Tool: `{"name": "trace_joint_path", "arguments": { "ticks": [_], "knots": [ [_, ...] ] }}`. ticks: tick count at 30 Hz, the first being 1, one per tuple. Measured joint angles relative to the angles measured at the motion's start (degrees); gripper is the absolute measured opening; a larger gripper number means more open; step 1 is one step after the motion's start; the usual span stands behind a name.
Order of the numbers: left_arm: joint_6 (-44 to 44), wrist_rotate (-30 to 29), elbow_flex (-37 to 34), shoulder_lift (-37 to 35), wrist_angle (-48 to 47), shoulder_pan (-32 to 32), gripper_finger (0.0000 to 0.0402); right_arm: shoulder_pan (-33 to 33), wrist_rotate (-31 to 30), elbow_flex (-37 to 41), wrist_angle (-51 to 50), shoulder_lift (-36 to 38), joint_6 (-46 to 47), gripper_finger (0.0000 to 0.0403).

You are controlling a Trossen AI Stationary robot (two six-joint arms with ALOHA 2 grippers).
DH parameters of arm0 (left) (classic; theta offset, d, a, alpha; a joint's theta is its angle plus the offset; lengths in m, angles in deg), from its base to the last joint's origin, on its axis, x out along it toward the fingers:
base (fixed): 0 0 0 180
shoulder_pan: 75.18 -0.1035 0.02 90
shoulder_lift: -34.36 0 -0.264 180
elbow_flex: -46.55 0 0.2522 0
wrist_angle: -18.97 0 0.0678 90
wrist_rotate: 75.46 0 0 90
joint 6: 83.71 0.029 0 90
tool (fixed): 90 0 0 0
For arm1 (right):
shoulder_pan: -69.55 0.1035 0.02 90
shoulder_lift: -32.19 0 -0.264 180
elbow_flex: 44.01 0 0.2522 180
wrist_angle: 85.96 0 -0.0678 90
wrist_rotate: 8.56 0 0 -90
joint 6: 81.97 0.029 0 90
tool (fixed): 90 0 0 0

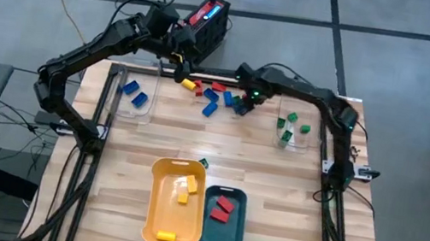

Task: Sort blocks
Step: Put the red block into the blue bin

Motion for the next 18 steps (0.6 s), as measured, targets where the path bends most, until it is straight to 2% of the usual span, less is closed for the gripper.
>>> {"name": "trace_joint_path", "arguments": {
  "ticks": [6, 18],
  "knots": [
    [0.26, 0.00, 0.00, 0.00, 0.04, 0.07, 0.0293, -3.14, 4.17, 9.39, 11.64, 4.83, 1.09, 0.0223],
    [-0.05, -0.02, 0.00, 0.00, -0.65, 0.09, 0.0293, -3.47, 4.47, 13.64, 20.39, 4.44, 1.34, 0.0223]
  ]
}}
